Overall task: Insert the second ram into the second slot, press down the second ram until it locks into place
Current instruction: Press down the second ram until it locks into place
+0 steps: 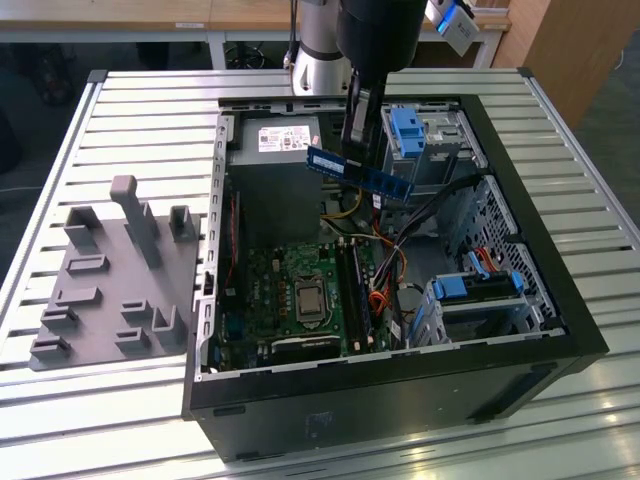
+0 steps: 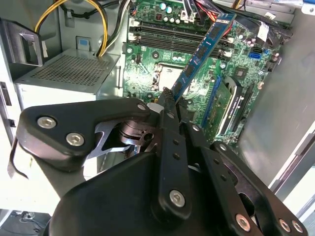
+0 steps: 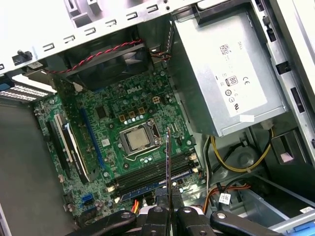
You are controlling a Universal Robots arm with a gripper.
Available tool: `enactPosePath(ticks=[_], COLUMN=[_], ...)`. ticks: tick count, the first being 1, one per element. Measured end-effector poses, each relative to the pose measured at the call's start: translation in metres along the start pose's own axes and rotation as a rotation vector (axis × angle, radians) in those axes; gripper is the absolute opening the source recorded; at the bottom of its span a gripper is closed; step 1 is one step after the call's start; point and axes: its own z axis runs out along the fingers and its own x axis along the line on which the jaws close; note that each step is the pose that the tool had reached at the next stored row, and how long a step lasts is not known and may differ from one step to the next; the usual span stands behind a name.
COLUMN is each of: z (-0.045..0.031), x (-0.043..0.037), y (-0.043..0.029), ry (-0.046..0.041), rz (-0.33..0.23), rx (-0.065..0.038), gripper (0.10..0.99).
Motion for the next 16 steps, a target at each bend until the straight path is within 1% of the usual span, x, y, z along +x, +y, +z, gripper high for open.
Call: enactPosePath(ticks=[16], z=[0.0000], x=[0.0000], y=[0.0000], ry=[-0.0011], rz=[0.029], rx=[0.000], gripper=[0.137])
